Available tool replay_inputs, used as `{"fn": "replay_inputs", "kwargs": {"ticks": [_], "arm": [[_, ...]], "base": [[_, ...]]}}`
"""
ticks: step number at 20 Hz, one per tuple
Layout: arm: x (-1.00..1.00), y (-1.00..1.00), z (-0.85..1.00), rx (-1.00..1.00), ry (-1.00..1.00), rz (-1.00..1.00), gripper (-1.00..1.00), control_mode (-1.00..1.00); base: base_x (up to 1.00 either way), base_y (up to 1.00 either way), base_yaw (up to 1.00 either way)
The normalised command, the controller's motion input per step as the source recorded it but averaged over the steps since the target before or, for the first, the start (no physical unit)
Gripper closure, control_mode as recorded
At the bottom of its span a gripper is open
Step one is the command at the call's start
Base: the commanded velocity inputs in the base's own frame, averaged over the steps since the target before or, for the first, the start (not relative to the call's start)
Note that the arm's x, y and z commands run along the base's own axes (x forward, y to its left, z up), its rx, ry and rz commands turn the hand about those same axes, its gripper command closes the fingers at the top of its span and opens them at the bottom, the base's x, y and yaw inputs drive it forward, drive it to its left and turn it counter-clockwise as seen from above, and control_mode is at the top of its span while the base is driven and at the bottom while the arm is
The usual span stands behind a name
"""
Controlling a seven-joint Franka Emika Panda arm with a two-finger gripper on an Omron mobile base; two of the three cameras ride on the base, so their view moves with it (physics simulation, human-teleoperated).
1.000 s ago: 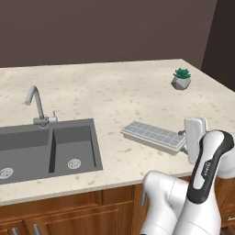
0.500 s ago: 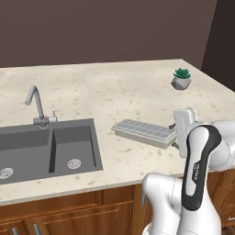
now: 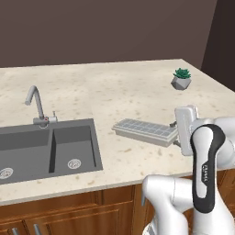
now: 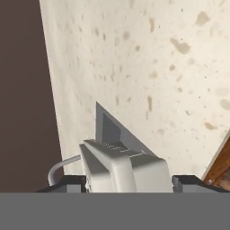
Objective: The ice cube tray has been filled with water. Take the tray and place it in the freezer to make ice. Close the freezer door after placing the tray.
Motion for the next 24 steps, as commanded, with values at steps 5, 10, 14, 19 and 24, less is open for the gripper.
{"fn": "replay_inputs", "kwargs": {"ticks": [5,10,14,19,24], "arm": [[0.00,0.00,0.00,0.00,-0.02,0.00,1.00,-1.00],[0.00,0.00,0.00,0.00,-0.01,0.00,1.00,1.00],[0.00,0.00,0.00,0.00,0.00,0.00,1.00,1.00],[0.00,0.00,0.00,0.00,0.00,0.00,1.00,1.00],[0.00,0.00,0.00,0.00,0.00,0.00,1.00,1.00]], "base": [[0.00,0.00,0.00],[0.00,0.01,0.00],[-0.39,0.00,-0.02],[-1.00,-0.03,0.00],[-0.97,-0.02,0.00]]}}
